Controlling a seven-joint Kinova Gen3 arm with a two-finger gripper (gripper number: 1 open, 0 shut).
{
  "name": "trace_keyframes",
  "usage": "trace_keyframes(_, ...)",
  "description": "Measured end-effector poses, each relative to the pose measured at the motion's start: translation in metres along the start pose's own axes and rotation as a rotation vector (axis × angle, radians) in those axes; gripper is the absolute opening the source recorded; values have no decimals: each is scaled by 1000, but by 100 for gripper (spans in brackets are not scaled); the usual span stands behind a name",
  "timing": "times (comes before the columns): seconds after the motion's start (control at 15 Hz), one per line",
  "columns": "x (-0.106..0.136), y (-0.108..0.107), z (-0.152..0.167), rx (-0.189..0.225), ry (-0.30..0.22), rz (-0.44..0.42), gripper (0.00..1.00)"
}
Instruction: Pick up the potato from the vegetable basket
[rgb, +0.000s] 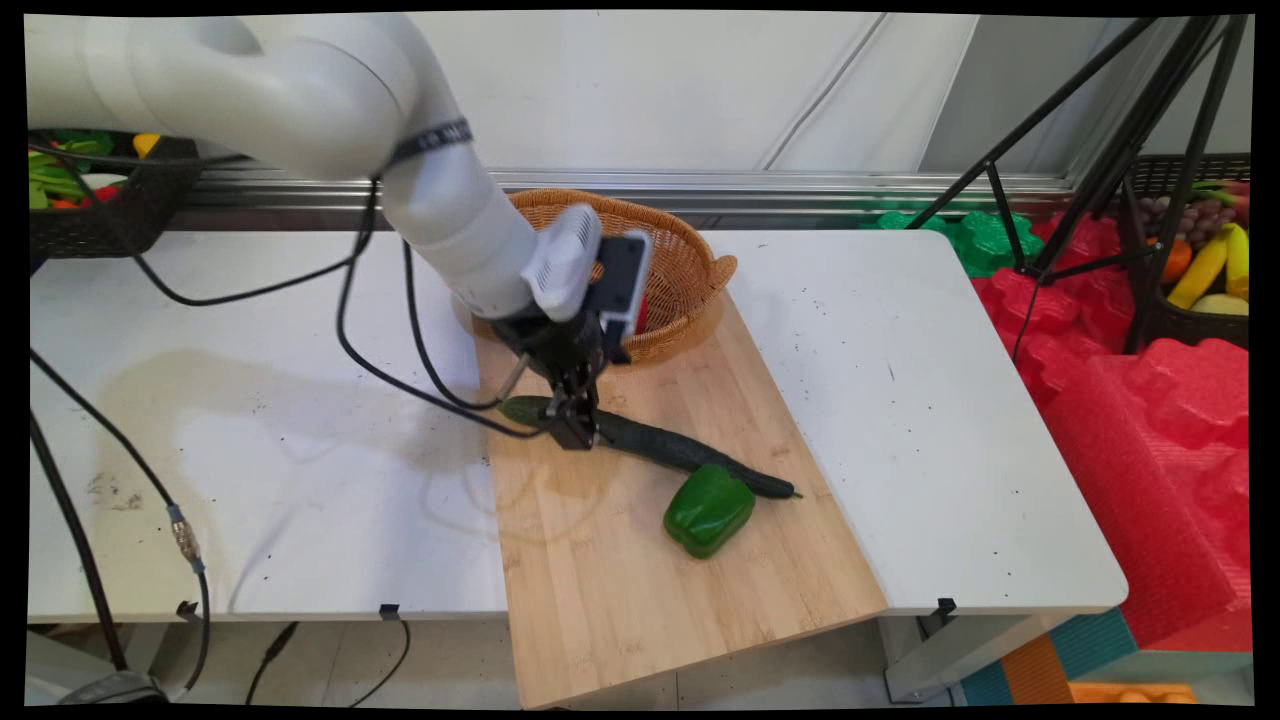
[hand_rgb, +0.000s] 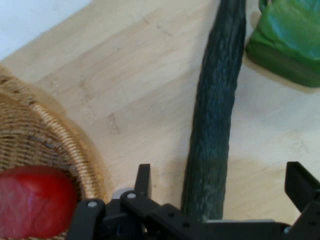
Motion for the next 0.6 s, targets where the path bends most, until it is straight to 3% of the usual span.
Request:
trace_keyframes(0.27,-7,-2,-34,23,44,-60,100)
trace_keyframes(0.6,-27,-9,-82,91,90,-178,100)
